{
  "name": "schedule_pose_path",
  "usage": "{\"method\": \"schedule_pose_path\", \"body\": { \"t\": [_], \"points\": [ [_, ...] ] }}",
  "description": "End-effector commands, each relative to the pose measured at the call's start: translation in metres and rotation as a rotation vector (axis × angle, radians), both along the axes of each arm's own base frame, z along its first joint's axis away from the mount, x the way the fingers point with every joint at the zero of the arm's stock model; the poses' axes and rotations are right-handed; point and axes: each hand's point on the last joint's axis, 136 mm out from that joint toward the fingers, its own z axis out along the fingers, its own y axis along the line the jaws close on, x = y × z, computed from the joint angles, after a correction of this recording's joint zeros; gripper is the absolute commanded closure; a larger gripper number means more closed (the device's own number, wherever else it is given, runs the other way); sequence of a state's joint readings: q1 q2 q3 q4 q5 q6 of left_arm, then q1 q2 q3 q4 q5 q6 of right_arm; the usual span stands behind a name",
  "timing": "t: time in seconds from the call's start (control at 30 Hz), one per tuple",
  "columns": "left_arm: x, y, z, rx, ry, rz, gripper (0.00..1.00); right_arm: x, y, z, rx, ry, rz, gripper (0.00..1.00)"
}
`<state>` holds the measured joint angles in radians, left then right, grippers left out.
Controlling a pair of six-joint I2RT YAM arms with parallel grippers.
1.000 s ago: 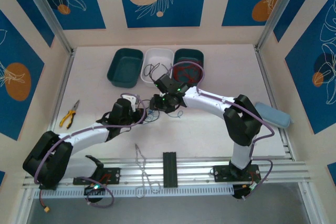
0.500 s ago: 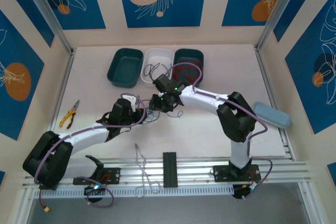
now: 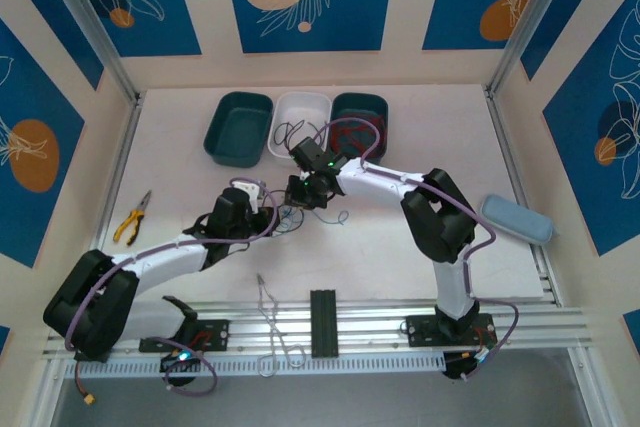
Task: Untangle the cables
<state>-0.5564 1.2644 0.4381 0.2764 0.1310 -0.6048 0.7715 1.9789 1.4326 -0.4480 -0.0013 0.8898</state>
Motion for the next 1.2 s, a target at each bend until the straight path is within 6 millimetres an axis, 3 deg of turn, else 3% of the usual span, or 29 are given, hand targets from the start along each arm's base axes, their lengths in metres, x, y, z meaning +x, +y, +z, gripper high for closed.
{"method": "schedule_pose_path", "body": {
  "t": [0.0,0.83,1.0,1.17],
  "points": [
    [-0.003,0.001,-0.001,-0.018,0.008,-0.005,0.91,0.003,0.004,0.007,0.024,-0.001,0.0,0.85],
    [-0.004,0.001,-0.01,-0.008,0.024,-0.008,0.91,-0.001,-0.009,0.033,0.026,-0.058,0.0,0.87],
    [-0.004,0.001,-0.012,-0.007,0.028,-0.008,0.91,-0.002,-0.012,0.039,0.029,-0.073,0.003,0.99],
    [-0.005,0.003,-0.013,-0.005,0.029,-0.003,0.91,-0.003,-0.013,0.06,0.043,-0.121,0.026,1.0]
  ]
}}
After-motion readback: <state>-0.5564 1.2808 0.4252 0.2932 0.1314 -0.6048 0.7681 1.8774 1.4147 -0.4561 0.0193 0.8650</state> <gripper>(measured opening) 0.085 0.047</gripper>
